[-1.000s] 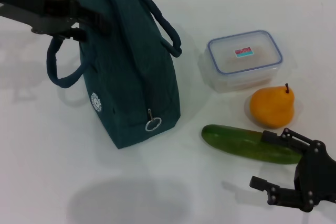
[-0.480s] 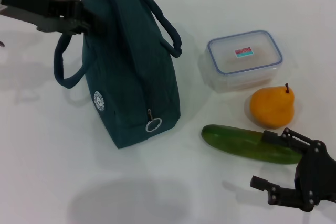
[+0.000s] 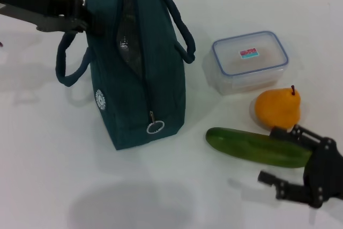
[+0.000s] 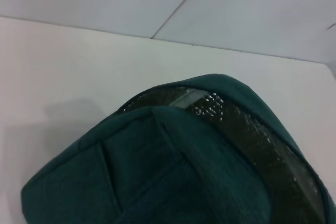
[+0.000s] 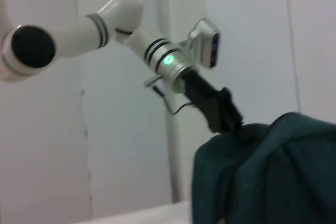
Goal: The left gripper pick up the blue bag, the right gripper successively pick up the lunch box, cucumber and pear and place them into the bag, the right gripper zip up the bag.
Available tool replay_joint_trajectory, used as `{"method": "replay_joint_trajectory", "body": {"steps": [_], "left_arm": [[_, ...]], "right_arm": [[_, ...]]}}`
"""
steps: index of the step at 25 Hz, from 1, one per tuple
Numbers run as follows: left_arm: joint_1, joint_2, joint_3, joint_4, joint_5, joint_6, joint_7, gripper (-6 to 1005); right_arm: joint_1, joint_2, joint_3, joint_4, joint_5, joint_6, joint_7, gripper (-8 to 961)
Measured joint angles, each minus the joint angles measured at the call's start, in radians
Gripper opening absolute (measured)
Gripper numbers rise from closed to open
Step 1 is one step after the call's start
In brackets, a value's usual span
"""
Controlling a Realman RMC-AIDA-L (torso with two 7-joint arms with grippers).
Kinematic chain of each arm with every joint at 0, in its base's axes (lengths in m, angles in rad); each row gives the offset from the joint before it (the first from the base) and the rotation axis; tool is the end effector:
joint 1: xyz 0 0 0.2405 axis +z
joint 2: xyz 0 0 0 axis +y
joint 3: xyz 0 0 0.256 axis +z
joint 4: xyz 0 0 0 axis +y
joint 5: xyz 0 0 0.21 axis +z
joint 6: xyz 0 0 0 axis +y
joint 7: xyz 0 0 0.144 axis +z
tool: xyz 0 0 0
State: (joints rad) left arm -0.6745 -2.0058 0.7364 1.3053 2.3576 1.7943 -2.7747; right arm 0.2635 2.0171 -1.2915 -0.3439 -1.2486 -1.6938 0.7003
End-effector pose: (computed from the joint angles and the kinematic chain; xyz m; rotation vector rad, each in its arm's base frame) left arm -0.1890 0.3705 0.1100 -2.3121 -1.6376 -0.2493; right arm 0.2888 0.2236 -0.0324 -2.5980 0.2191 1.0985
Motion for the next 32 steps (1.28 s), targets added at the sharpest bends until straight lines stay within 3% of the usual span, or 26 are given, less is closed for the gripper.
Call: {"method": "replay_joint_trajectory", "body": {"steps": [6, 15, 21, 32], "left_arm": [[0.004, 0.011, 0.000, 0.001, -0.105, 0.042, 0.011, 46], [0.011, 0.022, 0.001, -0.001, -0.151, 0.064, 0.036, 44], [0.016, 0.025, -0.001, -0.001, -0.154, 0.064, 0.062, 44], [0.012, 0.024, 0.000, 0.003, -0.154, 0.059, 0.082, 44]], "right_arm": [[0.004, -0.001, 0.004, 0.093, 0.267, -0.013, 0.152, 854], [0.023, -0.014, 0.005, 0.185, 0.598, 0.084, 0.648, 853], [0.054, -0.009, 0.005, 0.189, 0.639, 0.282, 0.949, 853], [0.213, 0.006, -0.044, 0.200, 0.631, 0.530, 1.061, 853]]}}
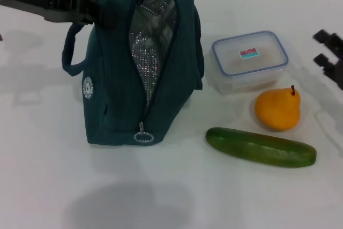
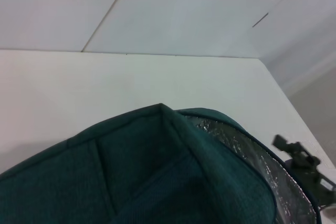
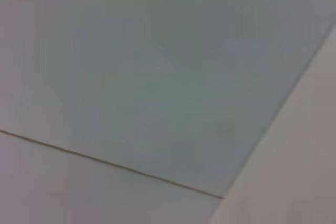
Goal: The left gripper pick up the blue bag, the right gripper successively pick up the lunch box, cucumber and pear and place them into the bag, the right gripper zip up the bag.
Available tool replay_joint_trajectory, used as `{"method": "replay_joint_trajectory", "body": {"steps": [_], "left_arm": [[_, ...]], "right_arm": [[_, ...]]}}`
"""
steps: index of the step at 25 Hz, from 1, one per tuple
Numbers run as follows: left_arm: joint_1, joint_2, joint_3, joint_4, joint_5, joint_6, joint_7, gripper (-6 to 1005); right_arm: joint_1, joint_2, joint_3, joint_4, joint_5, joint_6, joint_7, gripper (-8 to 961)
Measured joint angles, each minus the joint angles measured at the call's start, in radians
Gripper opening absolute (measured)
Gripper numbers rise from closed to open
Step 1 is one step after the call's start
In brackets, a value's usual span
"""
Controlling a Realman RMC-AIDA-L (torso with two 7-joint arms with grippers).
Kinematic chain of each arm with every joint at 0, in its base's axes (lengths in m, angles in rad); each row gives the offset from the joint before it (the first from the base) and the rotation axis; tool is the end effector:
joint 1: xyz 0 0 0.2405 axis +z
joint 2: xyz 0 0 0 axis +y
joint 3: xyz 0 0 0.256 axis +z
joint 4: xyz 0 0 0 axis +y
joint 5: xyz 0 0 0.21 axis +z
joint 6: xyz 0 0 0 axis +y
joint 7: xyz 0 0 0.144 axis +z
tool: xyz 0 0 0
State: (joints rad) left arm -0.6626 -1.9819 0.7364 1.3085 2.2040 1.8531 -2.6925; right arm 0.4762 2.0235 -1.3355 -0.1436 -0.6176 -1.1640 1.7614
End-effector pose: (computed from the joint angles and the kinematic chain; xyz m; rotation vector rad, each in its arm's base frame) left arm -0.1739 0.3621 0.1174 -2.4897 -1.5143 -0.3549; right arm 0.3148 0.3410 -0.0169 -1.5650 1.7726 1.4052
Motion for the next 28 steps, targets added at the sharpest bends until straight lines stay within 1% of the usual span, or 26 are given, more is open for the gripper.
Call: {"method": "replay_joint_trajectory", "body": {"steps": [5, 8, 11, 22, 28], "left_arm": [[-0.008, 0.002, -0.001, -0.003, 0.000, -0.008, 0.012, 44], [-0.015, 0.002, 0.000, -0.005, 0.003, -0.015, 0.014, 44], [-0.020, 0.002, 0.001, -0.005, 0.004, -0.015, 0.014, 44], [-0.031, 0.002, 0.001, -0.002, 0.001, -0.016, 0.021, 44], [-0.032, 0.000, 0.001, -0.005, 0.001, -0.017, 0.032, 44]], "right_arm": [[0.039, 0.005, -0.024, 0.026, 0.000, 0.076, 0.016, 853], [0.068, 0.005, -0.051, 0.027, 0.006, 0.089, 0.030, 853], [0.089, 0.005, -0.056, 0.027, 0.005, 0.103, 0.047, 844], [0.146, 0.004, -0.122, 0.018, 0.006, 0.183, 0.110, 822], [0.174, 0.004, -0.132, 0.016, 0.007, 0.194, 0.124, 811]]}}
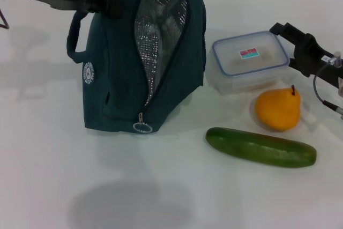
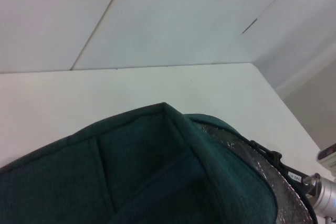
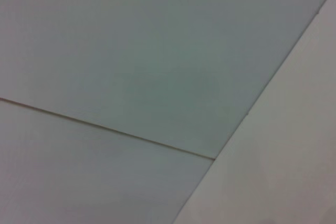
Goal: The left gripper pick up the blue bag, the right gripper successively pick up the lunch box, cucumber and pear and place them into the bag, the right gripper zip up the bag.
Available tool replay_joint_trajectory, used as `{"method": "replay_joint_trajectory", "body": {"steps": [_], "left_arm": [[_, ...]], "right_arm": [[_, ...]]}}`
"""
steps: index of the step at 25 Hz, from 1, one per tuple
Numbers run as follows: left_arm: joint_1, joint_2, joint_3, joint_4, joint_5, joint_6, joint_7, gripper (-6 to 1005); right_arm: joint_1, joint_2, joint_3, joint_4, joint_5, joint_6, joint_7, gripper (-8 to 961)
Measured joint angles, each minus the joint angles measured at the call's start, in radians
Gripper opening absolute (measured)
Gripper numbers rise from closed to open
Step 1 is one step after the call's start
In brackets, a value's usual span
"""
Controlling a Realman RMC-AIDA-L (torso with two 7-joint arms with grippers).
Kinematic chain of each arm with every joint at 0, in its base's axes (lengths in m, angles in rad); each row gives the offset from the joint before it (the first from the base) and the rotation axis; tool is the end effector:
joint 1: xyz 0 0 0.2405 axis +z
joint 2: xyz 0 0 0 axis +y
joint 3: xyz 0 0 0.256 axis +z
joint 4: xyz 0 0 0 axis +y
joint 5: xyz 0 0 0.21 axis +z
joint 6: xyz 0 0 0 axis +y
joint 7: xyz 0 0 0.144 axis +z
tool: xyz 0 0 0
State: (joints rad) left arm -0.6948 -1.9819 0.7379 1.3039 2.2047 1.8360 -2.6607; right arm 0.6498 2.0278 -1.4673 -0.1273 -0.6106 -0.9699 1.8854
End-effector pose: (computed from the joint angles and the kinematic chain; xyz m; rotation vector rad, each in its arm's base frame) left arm -0.1626 0.3699 0.1172 -2.5238 -1.4326 -0.3644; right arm 0.2771 0.3862 -0.0430 -1.6505 1.8877 1.2319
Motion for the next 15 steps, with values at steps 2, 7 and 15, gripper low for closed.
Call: {"method": "replay_joint_trajectory", "body": {"steps": [2, 7, 15], "left_arm": [[0.000, 0.000, 0.000, 0.000, 0.000, 0.000, 0.003, 44], [0.000, 0.000, 0.000, 0.000, 0.002, -0.003, 0.010, 44], [0.005, -0.003, 0.000, 0.000, 0.002, -0.003, 0.019, 44]], "right_arm": [[0.006, 0.000, 0.000, 0.000, 0.000, 0.001, 0.000, 808], [0.010, 0.000, 0.000, 0.000, 0.000, 0.001, 0.000, 799], [-0.002, 0.000, 0.002, -0.004, 0.002, -0.007, -0.038, 785]]}}
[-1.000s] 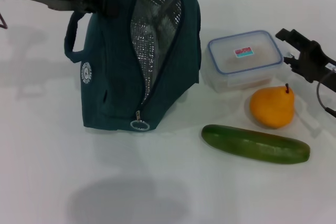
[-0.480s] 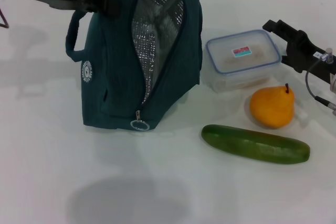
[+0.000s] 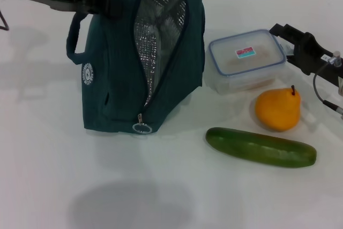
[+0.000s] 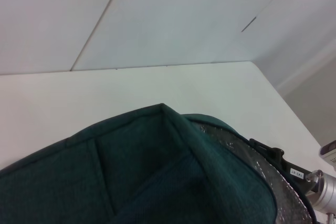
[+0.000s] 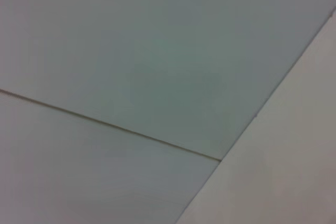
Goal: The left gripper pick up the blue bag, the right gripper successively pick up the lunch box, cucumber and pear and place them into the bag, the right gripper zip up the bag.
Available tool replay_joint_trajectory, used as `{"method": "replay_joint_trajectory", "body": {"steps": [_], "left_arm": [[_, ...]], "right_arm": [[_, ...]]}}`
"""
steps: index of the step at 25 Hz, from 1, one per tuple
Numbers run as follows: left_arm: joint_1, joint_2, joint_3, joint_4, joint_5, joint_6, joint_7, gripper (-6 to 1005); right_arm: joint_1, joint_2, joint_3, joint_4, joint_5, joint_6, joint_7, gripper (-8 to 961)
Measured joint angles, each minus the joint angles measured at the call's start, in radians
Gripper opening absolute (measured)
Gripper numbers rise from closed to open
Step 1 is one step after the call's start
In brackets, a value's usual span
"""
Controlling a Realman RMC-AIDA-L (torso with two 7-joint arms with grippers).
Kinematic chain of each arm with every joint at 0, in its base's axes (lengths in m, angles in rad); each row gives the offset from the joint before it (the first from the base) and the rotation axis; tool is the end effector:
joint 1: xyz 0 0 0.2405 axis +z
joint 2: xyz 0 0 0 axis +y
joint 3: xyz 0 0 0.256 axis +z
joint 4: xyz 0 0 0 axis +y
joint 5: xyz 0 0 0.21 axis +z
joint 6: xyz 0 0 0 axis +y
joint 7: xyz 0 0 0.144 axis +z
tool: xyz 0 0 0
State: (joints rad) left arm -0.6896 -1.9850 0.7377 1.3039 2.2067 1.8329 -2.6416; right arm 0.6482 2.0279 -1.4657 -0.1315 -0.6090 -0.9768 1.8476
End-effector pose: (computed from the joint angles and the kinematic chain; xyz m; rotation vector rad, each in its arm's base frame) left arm -0.1645 0.3692 0.1163 -2.5296 -1.4153 -0.3621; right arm 0.2757 0.3863 -0.0422 -1.6816 1.8446 1.2292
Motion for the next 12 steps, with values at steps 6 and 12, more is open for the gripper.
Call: {"method": "replay_joint_trajectory", "body": {"steps": [6, 12], "left_arm": [[0.004, 0.001, 0.000, 0.001, -0.003, 0.002, 0.001, 44], [0.005, 0.003, 0.000, 0.006, -0.004, 0.007, 0.004, 44]], "right_arm": [[-0.009, 0.000, -0.001, -0.009, -0.003, -0.002, -0.024, 557], [-0.009, 0.000, -0.001, -0.013, -0.006, -0.002, -0.024, 395]]}}
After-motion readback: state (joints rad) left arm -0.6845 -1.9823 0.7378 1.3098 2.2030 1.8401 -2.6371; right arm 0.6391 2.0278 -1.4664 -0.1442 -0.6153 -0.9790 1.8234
